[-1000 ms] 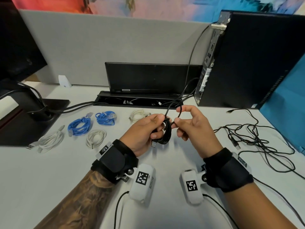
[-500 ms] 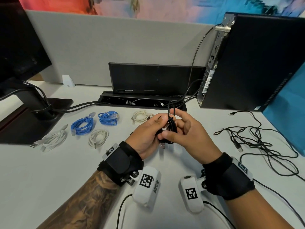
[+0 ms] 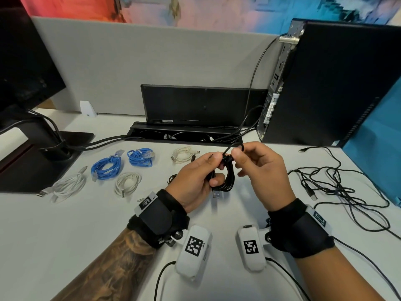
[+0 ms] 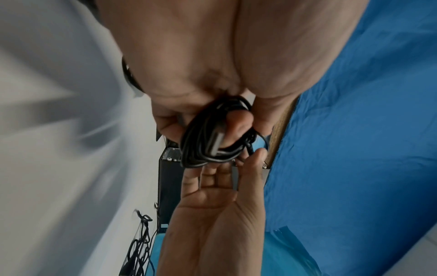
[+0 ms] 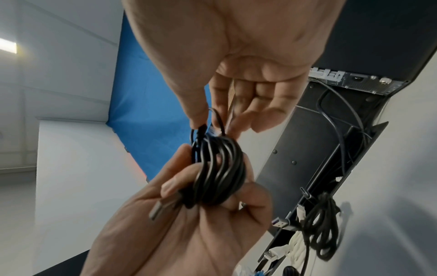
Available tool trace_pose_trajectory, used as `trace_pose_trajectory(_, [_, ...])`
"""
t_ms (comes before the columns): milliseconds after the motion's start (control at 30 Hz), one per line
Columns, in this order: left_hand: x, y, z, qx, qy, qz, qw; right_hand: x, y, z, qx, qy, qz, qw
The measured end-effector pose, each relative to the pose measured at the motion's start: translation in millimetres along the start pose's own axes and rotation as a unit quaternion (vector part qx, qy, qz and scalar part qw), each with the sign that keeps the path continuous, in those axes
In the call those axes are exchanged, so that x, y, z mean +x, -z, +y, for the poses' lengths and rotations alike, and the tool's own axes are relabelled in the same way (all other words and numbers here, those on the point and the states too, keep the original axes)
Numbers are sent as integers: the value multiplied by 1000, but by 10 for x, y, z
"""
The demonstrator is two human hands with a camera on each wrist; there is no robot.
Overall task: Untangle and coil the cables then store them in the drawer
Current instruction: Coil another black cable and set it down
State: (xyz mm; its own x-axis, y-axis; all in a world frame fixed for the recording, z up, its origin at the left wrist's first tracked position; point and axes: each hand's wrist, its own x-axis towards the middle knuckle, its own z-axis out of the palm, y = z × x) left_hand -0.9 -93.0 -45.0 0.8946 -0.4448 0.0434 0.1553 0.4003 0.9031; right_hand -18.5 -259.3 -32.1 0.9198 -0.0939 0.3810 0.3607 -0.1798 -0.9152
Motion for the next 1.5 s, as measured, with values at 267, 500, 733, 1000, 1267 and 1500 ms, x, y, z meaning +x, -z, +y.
trace_pose_trajectory(267, [30,-29,-145,24,-38,34,998,8,10,-15,-28,24,0,999])
trace_pose_trajectory(500, [27,0,-115,-18,-46,32,998,-71,-58,-100,-29,52,-47,997])
trace_pose_trajectory(733, [4,-56,-112,12,-21,-2,1000,42,82,28,75,-44,-150,985])
trace_pose_trajectory(1000, [23,-9,-64,11,69,-42,997,159,245,-19,49,-35,57,997])
trace_pose_trajectory(1267, [17,-19,-59,56,90,-51,993,197,271,88,126,-69,153,978])
trace_pose_trajectory(1500, [8,28,65,38,-28,-20,999,183,271,89,162,-62,27,984])
